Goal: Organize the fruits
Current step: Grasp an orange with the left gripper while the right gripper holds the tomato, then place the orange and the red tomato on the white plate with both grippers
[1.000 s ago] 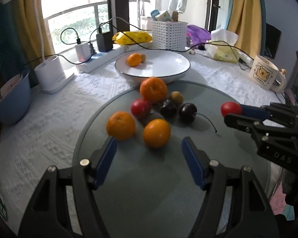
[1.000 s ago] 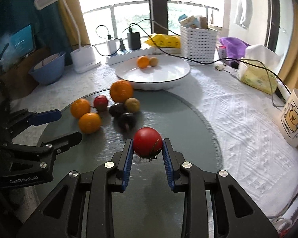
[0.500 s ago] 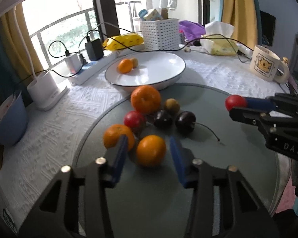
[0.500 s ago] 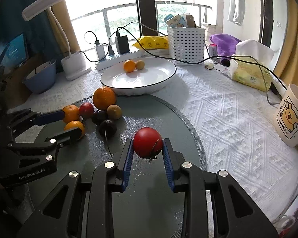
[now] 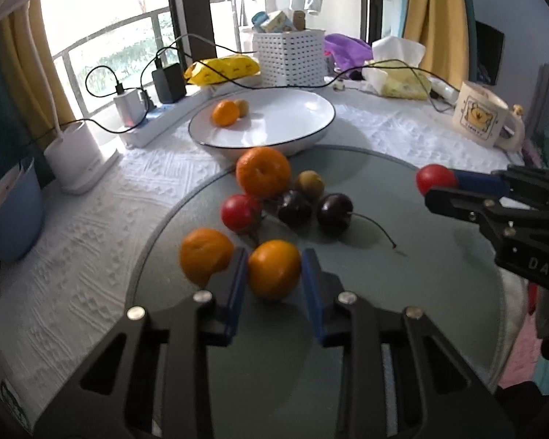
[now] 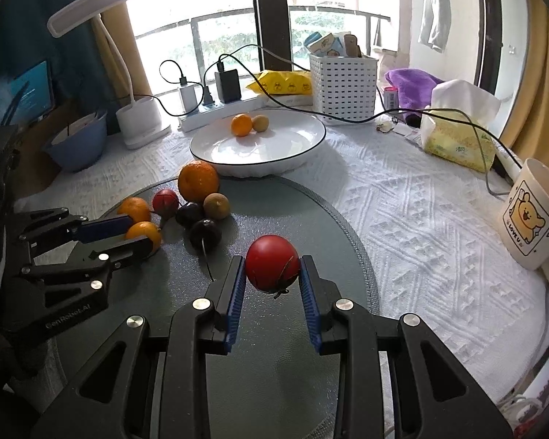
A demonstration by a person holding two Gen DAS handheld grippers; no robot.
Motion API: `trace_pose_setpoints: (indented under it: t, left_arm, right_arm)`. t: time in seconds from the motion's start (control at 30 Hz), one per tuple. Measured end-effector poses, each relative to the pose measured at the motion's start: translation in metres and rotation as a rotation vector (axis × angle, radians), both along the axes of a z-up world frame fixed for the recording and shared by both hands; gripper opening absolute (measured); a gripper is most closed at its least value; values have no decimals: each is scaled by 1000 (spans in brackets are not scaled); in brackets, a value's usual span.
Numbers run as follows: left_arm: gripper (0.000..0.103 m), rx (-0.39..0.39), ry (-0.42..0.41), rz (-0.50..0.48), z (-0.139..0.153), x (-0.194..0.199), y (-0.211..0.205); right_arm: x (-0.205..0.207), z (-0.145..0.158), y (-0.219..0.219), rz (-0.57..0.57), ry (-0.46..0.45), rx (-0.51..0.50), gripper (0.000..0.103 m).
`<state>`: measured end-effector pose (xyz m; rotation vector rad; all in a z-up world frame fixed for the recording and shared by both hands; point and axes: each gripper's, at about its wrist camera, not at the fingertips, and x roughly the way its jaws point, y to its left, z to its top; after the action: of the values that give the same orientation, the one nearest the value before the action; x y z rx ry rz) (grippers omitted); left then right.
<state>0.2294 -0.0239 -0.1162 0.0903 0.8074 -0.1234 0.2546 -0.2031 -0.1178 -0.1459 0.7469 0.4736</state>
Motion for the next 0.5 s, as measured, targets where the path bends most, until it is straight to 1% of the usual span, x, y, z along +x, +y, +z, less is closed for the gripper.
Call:
trace_pose_setpoints:
  t: [0.13,0.23,0.5]
  left_arm:
    - [31,-78,-1,-12,11,-5,4]
    - [31,-102,-30,-27,24,-7,5]
    - [31,-108,-101,-47,54,4,14]
  right_arm:
    - [-2,4,0,0,-9,-4,32]
    - [0,8,2,0,-17,-8,32]
    - [14,20,6,-5,-46,-15,32]
